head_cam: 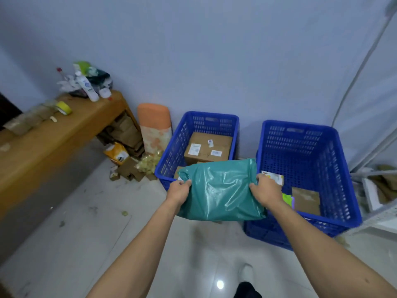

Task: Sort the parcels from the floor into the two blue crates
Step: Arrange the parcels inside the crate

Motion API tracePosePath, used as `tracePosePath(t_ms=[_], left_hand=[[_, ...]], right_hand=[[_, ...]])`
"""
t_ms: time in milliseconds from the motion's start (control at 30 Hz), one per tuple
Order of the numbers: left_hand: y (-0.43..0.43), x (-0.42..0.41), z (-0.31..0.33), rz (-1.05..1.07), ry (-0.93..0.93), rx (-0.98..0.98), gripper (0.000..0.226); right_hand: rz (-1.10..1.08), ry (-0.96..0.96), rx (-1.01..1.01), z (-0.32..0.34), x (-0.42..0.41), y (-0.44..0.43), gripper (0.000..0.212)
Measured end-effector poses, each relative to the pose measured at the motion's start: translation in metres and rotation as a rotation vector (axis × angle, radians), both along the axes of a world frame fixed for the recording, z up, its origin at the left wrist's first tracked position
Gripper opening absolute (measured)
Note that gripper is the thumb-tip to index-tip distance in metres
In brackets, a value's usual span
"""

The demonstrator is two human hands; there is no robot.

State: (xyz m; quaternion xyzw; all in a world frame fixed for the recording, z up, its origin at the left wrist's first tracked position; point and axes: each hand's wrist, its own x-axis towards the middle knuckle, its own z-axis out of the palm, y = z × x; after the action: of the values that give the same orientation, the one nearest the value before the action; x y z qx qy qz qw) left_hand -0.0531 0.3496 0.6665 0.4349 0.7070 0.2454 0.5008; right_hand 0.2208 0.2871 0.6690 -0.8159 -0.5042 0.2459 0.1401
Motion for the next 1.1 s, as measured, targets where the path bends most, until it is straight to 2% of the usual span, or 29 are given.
tracePosePath(t_ms=[133, 267, 433, 600, 633, 733, 800, 900, 967, 1100], left_hand=[[0.049, 0.006, 0.013, 0.096, -0.122, -0.027, 0.013], [0.094, 0.013, 0.019, 0.132, -0.120, -0.016, 0.010], [0.153, 0.008, 0.020, 0.143, -0.030, -0.004, 0.011], [0.234, -0.002, 0.008, 0.111, -0.023, -0.033, 0.033], [0.253, -0.006, 0.002, 0.098, -0.028, -0.041, 0.031], [0.309, -0.015, -0.014, 0.046, -0.066, -0.030, 0.005], [0.353, -0.018, -0.028, -0.025, -0.071, -0.055, 0.017], [0.401, -0.016, -0.047, -0.133, -0.081, -0.107, 0.009], [0.433, -0.013, -0.060, -0.201, -0.043, -0.116, 0.011], [0.500, -0.001, -0.100, -0.301, 0.026, -0.136, 0.031]], right_hand=[[0.082, 0.021, 0.026, 0.008, 0.016, 0.082, 0.017], [0.138, 0.024, 0.039, 0.012, 0.023, 0.151, 0.017], [0.202, 0.039, -0.010, 0.013, 0.018, 0.219, 0.018], [0.158, 0.074, -0.032, 0.006, 0.007, 0.287, 0.013], [0.138, 0.088, -0.036, 0.000, 0.003, 0.299, 0.013], [0.083, 0.131, -0.051, -0.009, -0.007, 0.329, 0.014], [0.038, 0.126, -0.061, -0.019, -0.010, 0.357, 0.017], [-0.054, 0.078, -0.100, -0.033, -0.015, 0.387, 0.020], [-0.111, 0.078, -0.110, -0.048, -0.018, 0.405, 0.026], [-0.152, 0.051, -0.073, -0.088, -0.021, 0.446, 0.055]])
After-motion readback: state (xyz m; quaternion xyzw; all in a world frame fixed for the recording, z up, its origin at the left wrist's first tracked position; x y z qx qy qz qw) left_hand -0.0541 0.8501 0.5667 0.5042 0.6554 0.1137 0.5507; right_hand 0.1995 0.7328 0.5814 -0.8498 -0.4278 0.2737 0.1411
